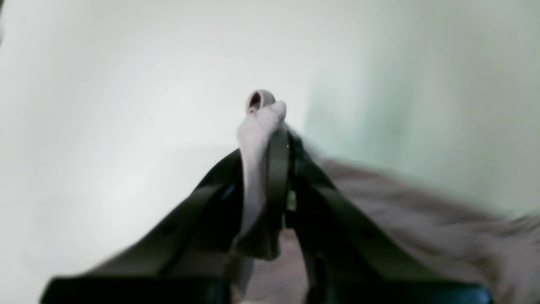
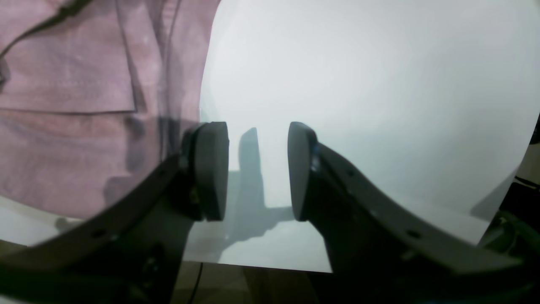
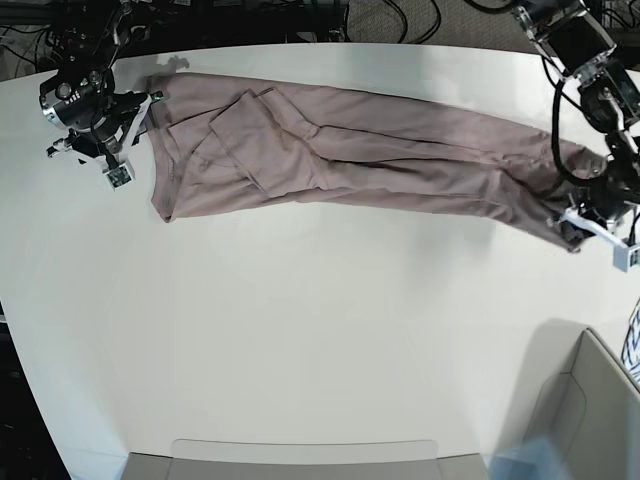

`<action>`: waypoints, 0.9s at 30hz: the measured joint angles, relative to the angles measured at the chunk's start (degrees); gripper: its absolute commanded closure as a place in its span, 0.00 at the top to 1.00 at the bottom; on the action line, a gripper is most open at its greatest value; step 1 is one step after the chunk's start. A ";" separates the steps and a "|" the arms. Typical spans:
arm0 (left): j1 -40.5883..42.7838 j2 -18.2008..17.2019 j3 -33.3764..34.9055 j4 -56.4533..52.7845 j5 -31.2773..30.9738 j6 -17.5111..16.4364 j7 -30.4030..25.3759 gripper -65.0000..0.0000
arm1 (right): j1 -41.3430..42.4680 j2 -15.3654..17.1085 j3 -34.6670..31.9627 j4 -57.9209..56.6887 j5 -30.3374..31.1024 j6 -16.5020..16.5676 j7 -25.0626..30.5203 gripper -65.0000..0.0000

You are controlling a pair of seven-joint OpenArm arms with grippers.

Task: Fold the T-shirt properly
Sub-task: 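Grasp the folded end with the left gripper and push it toward the right gripper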

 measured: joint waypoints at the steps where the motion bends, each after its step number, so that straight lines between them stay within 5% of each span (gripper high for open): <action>1: 0.83 1.27 0.61 1.25 -0.39 1.31 -0.11 0.00 | 0.02 -0.02 0.02 -0.02 -0.07 0.00 -0.11 0.37; 12: 5.22 9.99 13.55 10.21 0.42 18.75 1.09 0.00 | -0.11 0.04 -0.02 -0.02 -0.15 0.00 -0.04 0.37; 24: 5.25 15.98 22.08 8.98 1.55 20.26 0.74 0.00 | -0.92 0.04 -0.02 -0.02 -0.13 0.00 -0.02 0.37; 27: 5.25 17.97 24.81 9.01 6.93 20.90 0.68 0.00 | -0.94 0.07 0.00 -0.02 -0.15 0.00 0.07 0.37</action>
